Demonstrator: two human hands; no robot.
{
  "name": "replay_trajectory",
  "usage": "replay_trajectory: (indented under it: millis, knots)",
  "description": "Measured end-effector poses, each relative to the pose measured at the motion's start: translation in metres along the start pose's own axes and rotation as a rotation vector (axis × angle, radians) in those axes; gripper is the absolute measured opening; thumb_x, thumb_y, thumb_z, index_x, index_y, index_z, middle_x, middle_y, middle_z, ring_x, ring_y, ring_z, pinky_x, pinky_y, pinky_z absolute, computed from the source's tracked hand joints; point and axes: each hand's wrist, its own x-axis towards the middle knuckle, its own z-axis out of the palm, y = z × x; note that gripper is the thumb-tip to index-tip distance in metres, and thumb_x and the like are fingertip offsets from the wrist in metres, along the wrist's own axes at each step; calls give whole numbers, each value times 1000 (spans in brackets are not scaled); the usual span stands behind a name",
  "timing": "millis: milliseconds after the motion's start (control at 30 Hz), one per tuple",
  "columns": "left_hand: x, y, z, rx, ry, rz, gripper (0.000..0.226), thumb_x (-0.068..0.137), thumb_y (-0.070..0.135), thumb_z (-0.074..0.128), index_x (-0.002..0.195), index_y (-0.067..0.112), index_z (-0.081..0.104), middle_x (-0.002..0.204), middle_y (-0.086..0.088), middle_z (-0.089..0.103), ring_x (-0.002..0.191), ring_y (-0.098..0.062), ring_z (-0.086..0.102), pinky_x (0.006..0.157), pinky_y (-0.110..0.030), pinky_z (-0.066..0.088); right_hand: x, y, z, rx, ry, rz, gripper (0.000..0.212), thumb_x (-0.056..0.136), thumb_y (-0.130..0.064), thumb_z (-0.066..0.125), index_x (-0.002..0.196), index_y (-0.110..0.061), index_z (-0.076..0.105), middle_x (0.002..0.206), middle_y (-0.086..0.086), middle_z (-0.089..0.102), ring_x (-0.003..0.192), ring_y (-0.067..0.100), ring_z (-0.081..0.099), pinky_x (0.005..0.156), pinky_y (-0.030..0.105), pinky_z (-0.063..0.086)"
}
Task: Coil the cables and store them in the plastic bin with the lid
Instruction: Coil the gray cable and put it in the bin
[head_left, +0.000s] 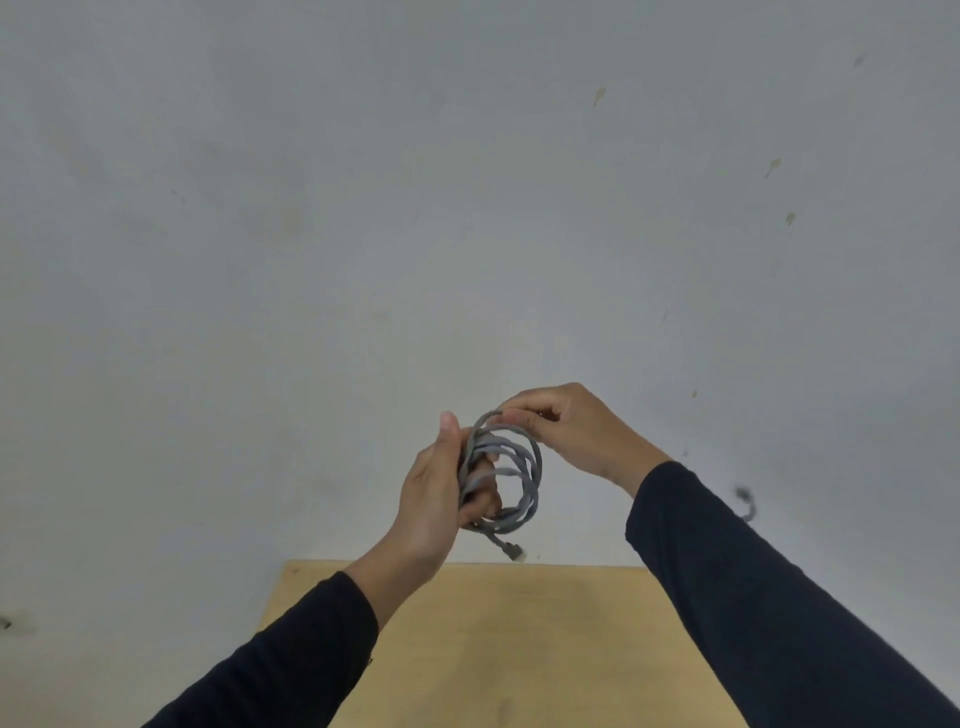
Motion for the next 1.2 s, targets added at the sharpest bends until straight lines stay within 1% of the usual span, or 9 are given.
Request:
replay_trajectory:
  millis: [167,267,367,467,667,767,833,1000,1200]
  knots:
    - [18,14,-1,-54,85,60,48,88,51,37,72,9,53,40,6,29,38,-12,25,51,-31,27,-9,23,30,87,152,73,23,95,-20,46,94,-23,70,69,11,61,62,15,47,61,27,37]
    - [32,27,-2,-181,101,97,30,100,29,35,80,13,50,49,10,32,42,-7,27,54,-29,27,-22,32,50,-16,146,105,27,96,-18,42,91,-29,67,62,-6,56,49,4,41,52,17,34]
    - [48,38,-5,-190,155,139,23,101,22,33,85,14,47,53,14,38,45,-4,32,60,-26,31,-34,30,67,-26,86,111,30,98,-20,38,119,-21,59,50,-21,43,43,-1,41,47,7,32]
    - [58,33,-11,216,214,187,18,100,27,33,93,15,44,62,9,44,52,-7,38,54,-23,37,-38,15,77,-145,7,44,32,100,-22,35,127,-17,52,61,-23,40,50,-12,49,56,9,36]
    - [45,-7,-32,786,-41,243,28,98,38,32,97,12,43,82,7,58,71,-14,58,63,-20,46,-24,-11,54,-375,10,-152,17,91,-24,54,90,-10,64,79,3,61,71,19,55,67,34,45]
    - [28,-22,-35,606,-252,198,58,90,61,26,91,9,51,75,0,59,66,-14,58,63,-34,52,-13,-9,22,-315,110,-115,14,78,-25,70,76,-14,63,75,-2,56,68,13,52,65,28,44]
    - [22,-21,-31,494,-278,168,67,86,65,26,87,3,51,62,8,52,53,-4,51,51,-21,43,-11,-5,7,-92,174,-29,9,76,-27,72,77,-22,64,80,-7,60,66,4,53,64,18,41]
    - [27,-2,-13,191,-216,91,46,89,48,30,85,12,58,51,14,29,45,-8,23,43,-19,22,-11,0,10,233,148,33,21,93,-25,51,95,-37,68,83,-18,69,47,8,50,47,21,46]
    - [36,6,-10,29,-24,29,52,91,48,34,94,8,67,46,13,29,43,-8,22,45,-22,22,-14,-4,28,525,83,145,48,91,-50,29,111,-24,64,71,-7,68,59,29,48,59,33,54]
